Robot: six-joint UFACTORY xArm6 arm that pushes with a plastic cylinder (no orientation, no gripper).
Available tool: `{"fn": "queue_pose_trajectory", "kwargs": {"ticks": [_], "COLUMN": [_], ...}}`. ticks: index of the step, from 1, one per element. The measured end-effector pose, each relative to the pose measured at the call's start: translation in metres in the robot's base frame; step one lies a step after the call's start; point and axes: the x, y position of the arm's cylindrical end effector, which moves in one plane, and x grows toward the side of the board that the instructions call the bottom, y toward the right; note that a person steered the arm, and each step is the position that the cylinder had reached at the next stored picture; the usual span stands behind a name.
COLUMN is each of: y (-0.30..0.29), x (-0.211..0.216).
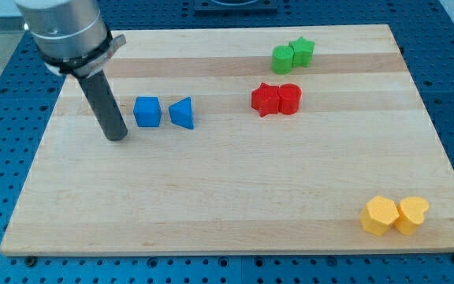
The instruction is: Slide the blue cube to the bottom left side of the blue triangle
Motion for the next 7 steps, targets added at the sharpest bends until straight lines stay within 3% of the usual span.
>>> {"fn": "queue_pose_trajectory", "kwargs": {"ticks": [2, 3, 4, 7], "y": [-0.005, 0.020, 0.053, 0.030], "x": [-0.063, -0.078, -0.071, -0.022]}}
